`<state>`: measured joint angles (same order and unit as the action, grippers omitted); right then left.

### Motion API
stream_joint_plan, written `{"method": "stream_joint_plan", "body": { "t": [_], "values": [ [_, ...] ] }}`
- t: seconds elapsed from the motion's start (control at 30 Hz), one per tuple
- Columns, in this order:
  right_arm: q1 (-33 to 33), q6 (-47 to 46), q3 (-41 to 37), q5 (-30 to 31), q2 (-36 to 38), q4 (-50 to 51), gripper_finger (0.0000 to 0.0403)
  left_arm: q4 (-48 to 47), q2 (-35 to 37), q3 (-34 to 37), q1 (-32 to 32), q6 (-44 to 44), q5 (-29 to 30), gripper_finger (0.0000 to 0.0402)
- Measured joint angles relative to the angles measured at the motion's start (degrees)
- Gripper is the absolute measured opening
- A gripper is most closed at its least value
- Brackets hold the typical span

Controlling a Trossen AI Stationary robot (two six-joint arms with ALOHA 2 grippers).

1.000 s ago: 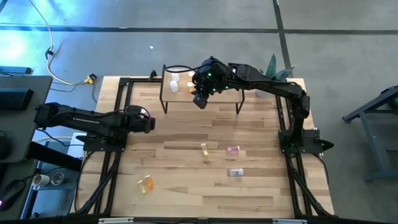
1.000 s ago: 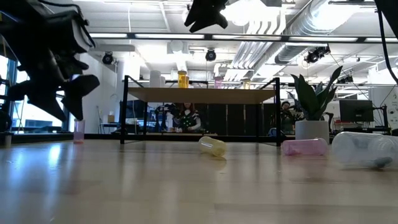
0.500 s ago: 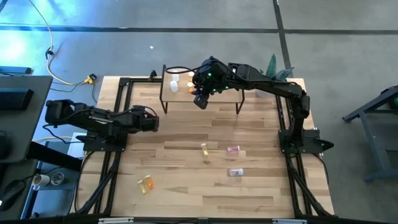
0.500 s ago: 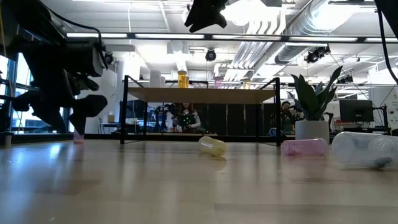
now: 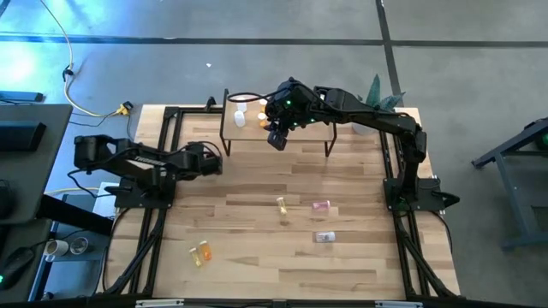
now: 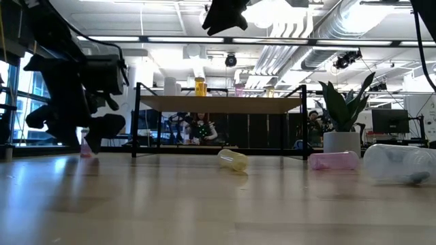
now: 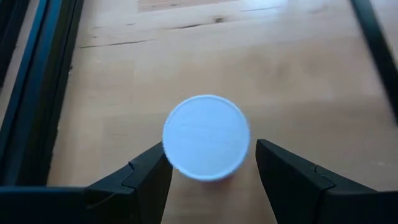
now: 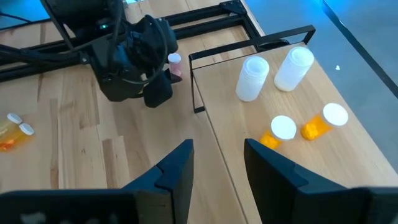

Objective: Pick and place medicine bottles onto shelf by color
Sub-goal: Put the top pink pill bottle aligned with the other pink pill bottle on the shelf

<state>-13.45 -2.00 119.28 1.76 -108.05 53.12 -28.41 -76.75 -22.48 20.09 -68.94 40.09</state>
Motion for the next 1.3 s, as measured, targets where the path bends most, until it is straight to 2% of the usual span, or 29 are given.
{"method": "stream_joint_plan", "body": {
  "t": [0.33, 0.93, 1.17, 1.3],
  "values": [
    [0.00, 0.98, 0.00, 0.00, 0.00, 0.00, 0.0133, 0.37, -2.71, -0.11, 1.39, 0.15, 0.50, 0.0209],
    [0.00, 0.98, -0.02, 0.00, 0.00, 0.67, 0.0133, 2.30, -2.84, 0.00, 1.45, 4.69, 1.01, 0.0096],
    [0.00, 0.98, -0.02, 0.00, 0.00, 0.79, 0.0133, 2.28, -2.75, 0.00, 1.45, 5.22, 0.06, 0.0095],
    [0.00, 0.98, -0.02, 0.00, 0.00, 0.79, 0.0133, 2.28, -1.38, -0.07, 1.41, 8.17, -2.77, 0.0095]
  ]
}}
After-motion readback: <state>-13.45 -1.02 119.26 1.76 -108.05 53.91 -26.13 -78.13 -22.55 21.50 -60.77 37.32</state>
